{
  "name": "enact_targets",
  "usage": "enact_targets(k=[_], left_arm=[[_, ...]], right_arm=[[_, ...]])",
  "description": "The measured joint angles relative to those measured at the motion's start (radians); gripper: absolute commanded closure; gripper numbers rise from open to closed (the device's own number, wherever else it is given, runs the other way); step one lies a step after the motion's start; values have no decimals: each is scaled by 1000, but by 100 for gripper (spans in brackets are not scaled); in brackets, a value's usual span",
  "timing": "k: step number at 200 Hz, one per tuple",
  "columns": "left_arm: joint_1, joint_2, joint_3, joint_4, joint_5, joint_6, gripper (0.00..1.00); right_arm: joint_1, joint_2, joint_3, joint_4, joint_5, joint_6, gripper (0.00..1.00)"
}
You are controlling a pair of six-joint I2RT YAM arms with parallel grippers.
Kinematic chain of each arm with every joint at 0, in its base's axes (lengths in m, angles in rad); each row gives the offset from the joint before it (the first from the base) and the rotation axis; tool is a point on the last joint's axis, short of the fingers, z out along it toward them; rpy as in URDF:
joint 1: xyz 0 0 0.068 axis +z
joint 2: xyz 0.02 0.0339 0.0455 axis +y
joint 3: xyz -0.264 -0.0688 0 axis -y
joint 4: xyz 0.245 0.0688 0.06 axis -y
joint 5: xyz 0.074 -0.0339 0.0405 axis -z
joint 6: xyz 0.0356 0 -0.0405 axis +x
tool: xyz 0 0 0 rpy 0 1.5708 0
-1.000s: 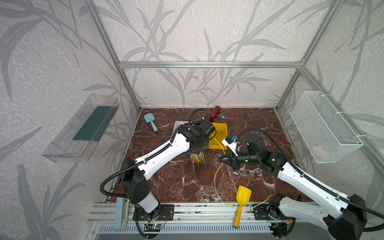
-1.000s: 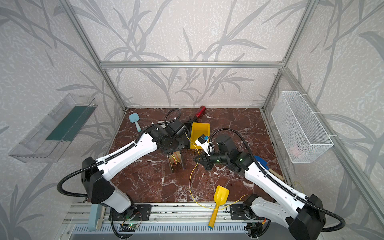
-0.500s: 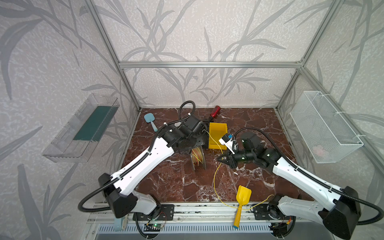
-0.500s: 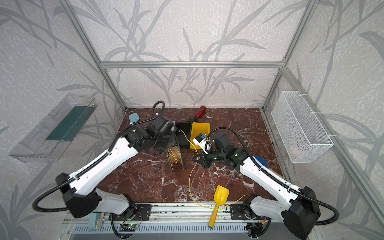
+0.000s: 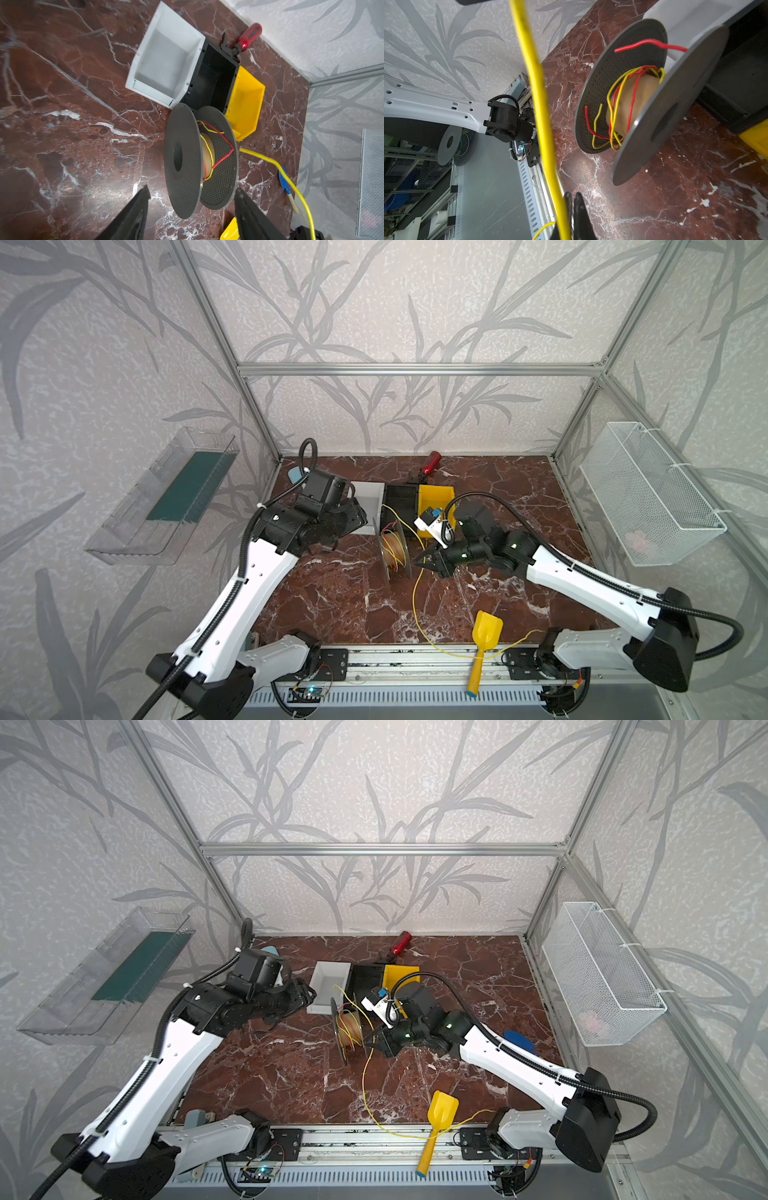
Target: Wrap the cables
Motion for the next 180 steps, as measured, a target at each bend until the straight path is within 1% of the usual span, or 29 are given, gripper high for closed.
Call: enact_targets(k=[15, 31, 91, 133, 157, 180], left_arm=[[24, 34, -48, 48, 51, 25, 31], [37, 54, -67, 80, 84, 47, 30], [45, 39, -106, 185, 109, 73, 28], [45, 70, -115, 224, 102, 76, 28], [45, 97, -120, 251, 99, 76, 28], [45, 114, -121, 263, 98, 76, 28]], right_arm=[[29, 42, 11, 6, 32, 23, 100], [49, 85, 19, 7, 70, 41, 100], [92, 209, 62, 10, 223, 87, 100], [148, 212, 53, 33, 341, 111, 100], [159, 169, -28, 118, 386, 132, 100], [159, 118, -80, 156, 423, 135, 100]])
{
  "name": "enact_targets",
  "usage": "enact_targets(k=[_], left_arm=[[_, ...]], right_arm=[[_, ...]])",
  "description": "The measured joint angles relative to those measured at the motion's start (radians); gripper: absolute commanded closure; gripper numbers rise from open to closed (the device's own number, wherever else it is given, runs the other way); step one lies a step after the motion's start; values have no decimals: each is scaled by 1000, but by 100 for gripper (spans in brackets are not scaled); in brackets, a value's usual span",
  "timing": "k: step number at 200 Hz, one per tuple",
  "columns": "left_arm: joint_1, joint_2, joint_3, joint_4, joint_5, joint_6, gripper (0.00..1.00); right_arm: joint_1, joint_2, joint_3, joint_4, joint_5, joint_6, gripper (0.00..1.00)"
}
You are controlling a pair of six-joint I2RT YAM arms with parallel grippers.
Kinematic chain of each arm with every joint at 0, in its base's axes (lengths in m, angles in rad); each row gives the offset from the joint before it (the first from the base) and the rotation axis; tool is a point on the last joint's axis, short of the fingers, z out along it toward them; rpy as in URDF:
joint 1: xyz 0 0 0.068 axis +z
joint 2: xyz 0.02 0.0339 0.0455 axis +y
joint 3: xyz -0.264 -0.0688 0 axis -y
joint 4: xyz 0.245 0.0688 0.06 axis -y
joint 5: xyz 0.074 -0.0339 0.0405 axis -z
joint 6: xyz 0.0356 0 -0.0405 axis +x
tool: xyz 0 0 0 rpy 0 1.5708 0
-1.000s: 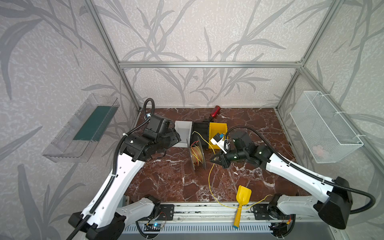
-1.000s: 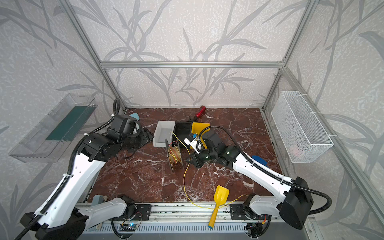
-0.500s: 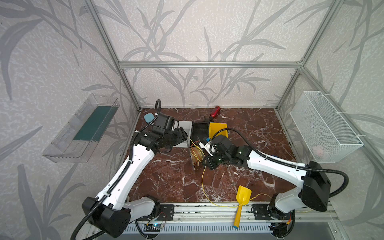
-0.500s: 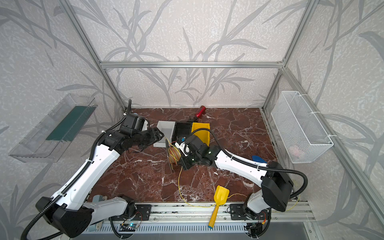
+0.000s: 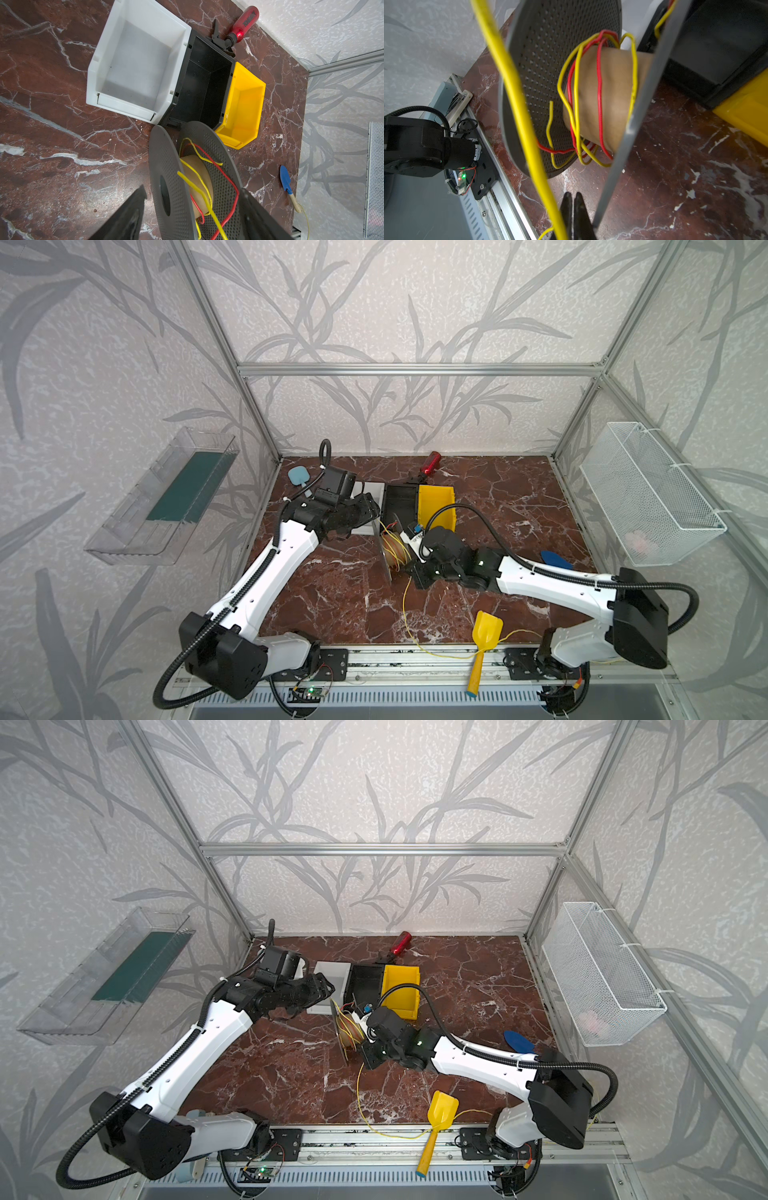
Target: Wrap the cables
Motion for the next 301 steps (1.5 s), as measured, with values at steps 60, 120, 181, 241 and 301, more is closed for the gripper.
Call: enact_targets(k=[60, 120, 181, 241, 301], left_arm=[[0, 2, 0, 9, -16, -1, 28], [0, 9, -1, 11, -18, -5, 28], [0, 68, -24, 32, -4, -10, 28], [-5, 131, -27, 27, 11, -7, 35], [-7, 177, -16, -61, 21, 3, 50]], right_arm=[[14, -29, -14, 38, 86, 0, 100], [63, 40, -14, 25, 130, 10, 100], [68, 67, -19, 35, 145, 14, 100], [71, 118, -22, 51, 142, 16, 100], [71, 131, -24, 58, 146, 14, 100]])
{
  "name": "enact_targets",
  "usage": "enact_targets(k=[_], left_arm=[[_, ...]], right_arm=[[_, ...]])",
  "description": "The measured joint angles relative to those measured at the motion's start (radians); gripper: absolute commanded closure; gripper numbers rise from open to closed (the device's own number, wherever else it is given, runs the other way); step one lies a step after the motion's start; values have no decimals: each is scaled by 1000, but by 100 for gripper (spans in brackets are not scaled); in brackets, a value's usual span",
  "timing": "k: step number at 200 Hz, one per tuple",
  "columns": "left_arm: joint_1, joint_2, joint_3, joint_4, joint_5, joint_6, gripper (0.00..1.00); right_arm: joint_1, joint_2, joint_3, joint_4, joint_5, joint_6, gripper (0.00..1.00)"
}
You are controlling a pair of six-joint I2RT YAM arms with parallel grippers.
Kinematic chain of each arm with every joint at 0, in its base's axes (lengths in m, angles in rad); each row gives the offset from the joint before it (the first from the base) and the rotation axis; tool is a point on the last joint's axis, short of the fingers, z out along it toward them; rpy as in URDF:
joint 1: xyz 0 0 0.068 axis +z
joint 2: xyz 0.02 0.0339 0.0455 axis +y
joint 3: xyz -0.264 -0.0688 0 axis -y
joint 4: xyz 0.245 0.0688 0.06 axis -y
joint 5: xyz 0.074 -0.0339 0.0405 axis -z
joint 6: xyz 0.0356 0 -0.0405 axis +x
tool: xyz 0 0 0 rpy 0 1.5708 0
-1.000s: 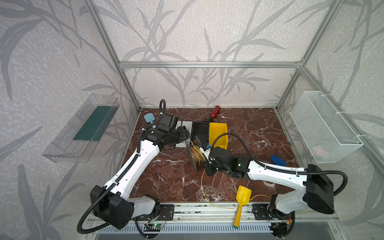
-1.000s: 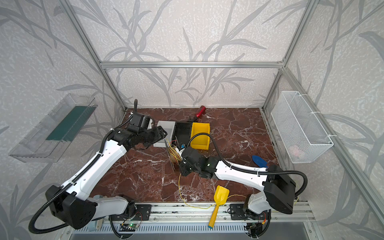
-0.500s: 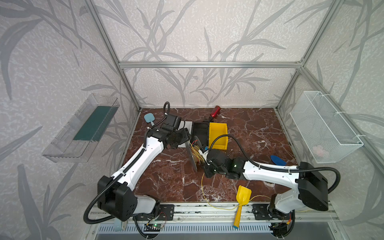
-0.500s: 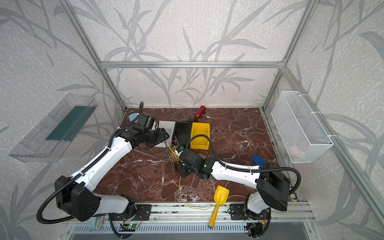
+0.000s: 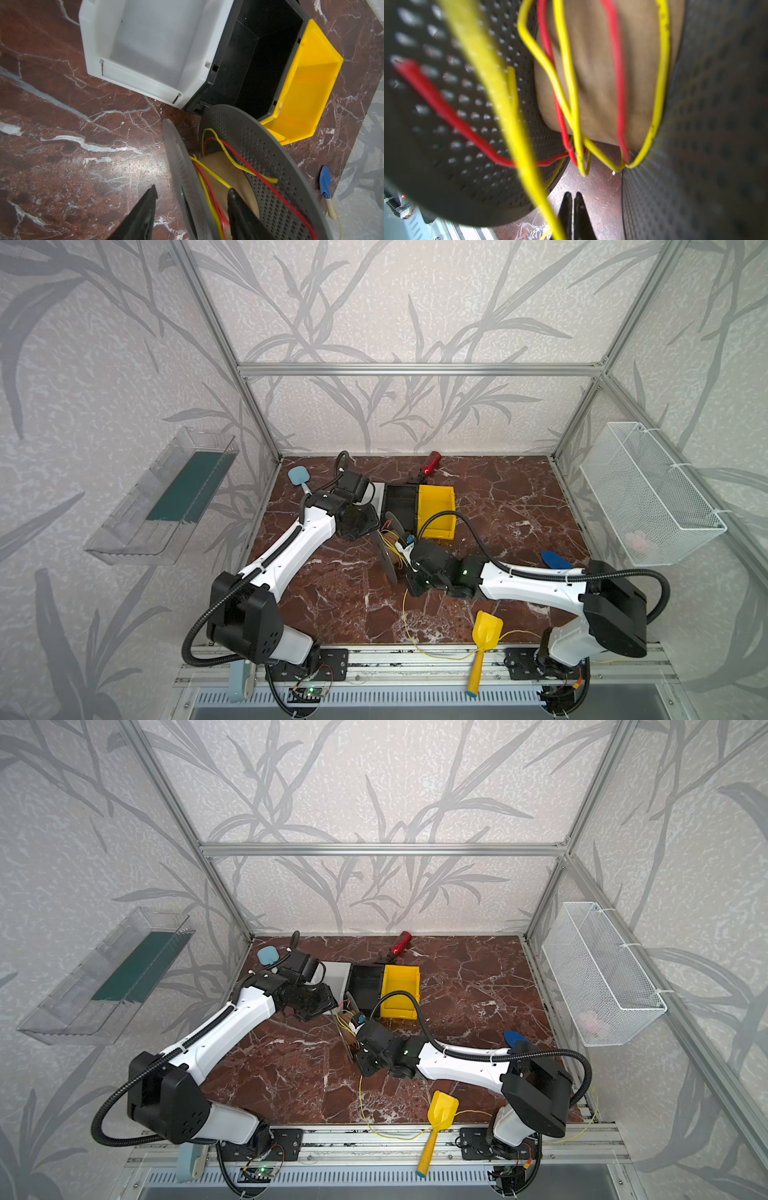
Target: Wrap the cables
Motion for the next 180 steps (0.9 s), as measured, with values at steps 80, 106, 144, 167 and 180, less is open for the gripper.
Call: enact_targets(k=[80, 106, 144, 167, 180], left_arm=[[-28, 85, 132, -153, 5, 15, 76], [-37, 111, 173, -192, 3, 22, 78], [-47, 132, 195, -230, -14, 34, 84], [-47, 140, 201, -238, -22, 29, 97], [-48, 143, 206, -231, -21, 26, 100]], right_arm=[[8, 37, -10, 29, -1, -22, 100], [17, 37, -10, 38, -1, -34, 100], [26, 34, -21, 68, -2, -56, 100], [36, 34, -21, 80, -11, -68, 100], [50, 34, -21, 86, -14, -73, 100]])
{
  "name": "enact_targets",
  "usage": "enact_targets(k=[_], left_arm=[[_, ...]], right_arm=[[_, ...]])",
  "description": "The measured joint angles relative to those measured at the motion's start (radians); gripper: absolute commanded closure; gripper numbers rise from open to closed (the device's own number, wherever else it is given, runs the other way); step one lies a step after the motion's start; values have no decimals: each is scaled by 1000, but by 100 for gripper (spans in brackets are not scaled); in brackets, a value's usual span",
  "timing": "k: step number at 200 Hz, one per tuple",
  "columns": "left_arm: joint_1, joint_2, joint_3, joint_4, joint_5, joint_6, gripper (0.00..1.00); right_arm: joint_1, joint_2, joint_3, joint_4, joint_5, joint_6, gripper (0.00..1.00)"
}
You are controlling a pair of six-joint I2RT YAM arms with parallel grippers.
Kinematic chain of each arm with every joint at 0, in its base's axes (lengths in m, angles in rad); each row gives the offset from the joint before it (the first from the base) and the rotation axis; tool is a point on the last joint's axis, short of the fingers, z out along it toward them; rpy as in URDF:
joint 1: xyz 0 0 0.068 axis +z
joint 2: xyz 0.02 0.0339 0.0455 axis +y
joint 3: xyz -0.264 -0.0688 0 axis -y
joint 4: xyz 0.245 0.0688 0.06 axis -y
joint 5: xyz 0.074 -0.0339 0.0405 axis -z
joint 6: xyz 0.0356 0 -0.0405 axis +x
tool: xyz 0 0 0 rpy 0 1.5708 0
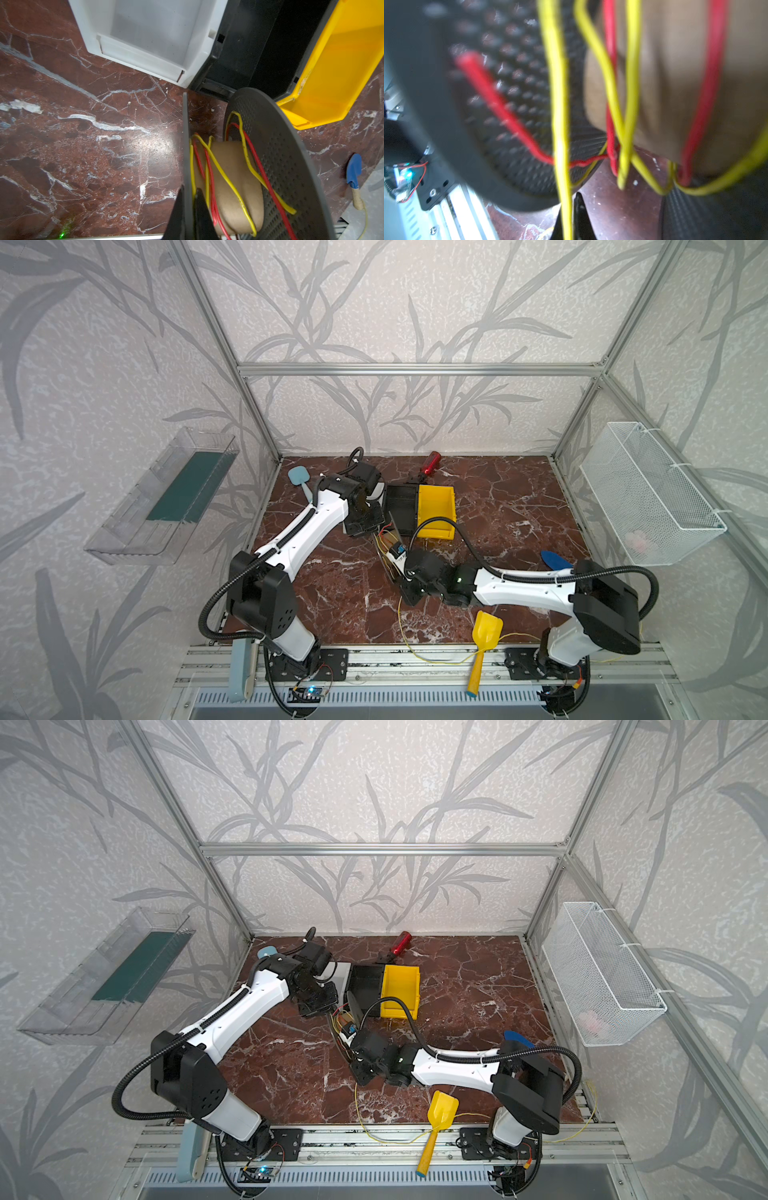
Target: Wrap the cables
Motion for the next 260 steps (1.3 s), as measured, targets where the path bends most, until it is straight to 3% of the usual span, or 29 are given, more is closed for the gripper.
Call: enact_targets(k=[35, 47, 65, 76, 93, 133, 175, 212, 260], left_arm=[[-6, 0, 2, -3, -8, 5, 100], [-6, 0, 2, -3, -9, 7, 100], [-4, -1, 3, 2, -23, 13, 100], [-2, -3, 3, 4, -31, 16, 100], [0, -13, 1, 11, -36, 30, 100], [28, -103, -68, 15, -8, 68, 100], [65, -258, -148, 83, 47, 96, 100], [114, -363, -168, 149, 114, 130, 100], [171, -467, -196, 244, 210, 174, 100]], right_arm=[[2, 3, 0, 3, -2, -5, 99], [2, 5, 0, 5, -6, -6, 84], [3, 5, -2, 10, -28, -9, 44], [5, 2, -4, 20, -57, -14, 34], [5, -25, -24, 34, -104, -21, 26], [-42, -245, -90, 4, -219, -37, 21], [-178, -474, -86, -121, -376, -80, 17], [-253, -477, -125, -241, -504, -89, 15], [-257, -397, -181, -346, -653, -115, 14]])
